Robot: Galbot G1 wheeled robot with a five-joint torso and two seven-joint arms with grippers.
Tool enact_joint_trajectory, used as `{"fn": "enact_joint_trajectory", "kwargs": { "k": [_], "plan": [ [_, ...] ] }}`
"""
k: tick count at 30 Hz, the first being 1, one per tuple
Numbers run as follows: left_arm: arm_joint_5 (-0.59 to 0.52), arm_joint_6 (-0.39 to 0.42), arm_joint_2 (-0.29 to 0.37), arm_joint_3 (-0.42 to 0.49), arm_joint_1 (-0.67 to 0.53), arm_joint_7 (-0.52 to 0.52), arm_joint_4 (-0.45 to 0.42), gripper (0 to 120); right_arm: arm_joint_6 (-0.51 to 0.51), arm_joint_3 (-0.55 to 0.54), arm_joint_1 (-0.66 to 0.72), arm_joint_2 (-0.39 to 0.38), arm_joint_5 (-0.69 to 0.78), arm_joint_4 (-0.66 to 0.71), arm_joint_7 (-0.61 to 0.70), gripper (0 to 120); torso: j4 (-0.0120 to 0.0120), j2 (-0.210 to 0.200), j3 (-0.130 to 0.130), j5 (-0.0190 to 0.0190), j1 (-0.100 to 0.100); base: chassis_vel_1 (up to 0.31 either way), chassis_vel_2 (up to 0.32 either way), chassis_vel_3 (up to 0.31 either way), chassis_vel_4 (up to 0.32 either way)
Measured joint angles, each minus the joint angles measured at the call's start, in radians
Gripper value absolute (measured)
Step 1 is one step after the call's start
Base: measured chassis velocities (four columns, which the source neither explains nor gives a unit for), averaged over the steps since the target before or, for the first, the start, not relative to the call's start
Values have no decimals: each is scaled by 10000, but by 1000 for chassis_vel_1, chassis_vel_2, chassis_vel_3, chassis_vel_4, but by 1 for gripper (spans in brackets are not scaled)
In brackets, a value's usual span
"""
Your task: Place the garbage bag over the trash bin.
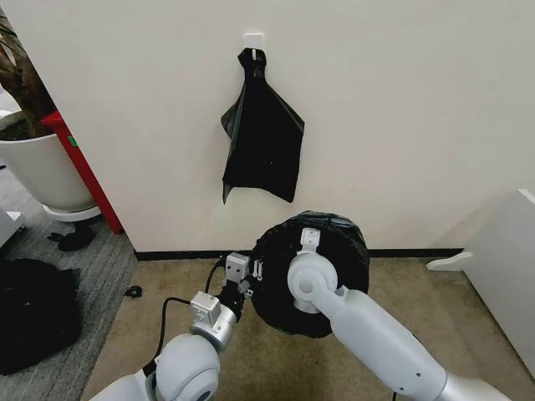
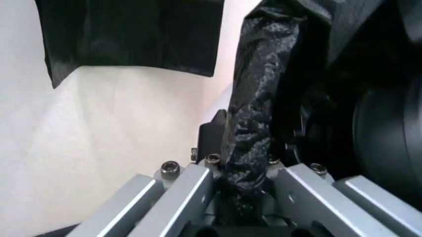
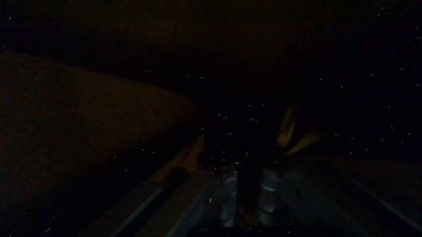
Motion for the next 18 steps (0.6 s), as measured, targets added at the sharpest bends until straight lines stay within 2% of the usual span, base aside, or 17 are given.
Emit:
{"fn": "enact_joint_trajectory", "kwargs": {
  "k": [18],
  "plan": [
    [-12, -68, -29, 33, -251, 24, -17, 0, -17, -301, -20, 204, 45, -118, -200, 0, -1, 0, 0, 0, 0, 0, 0, 0, 0]
  ]
}}
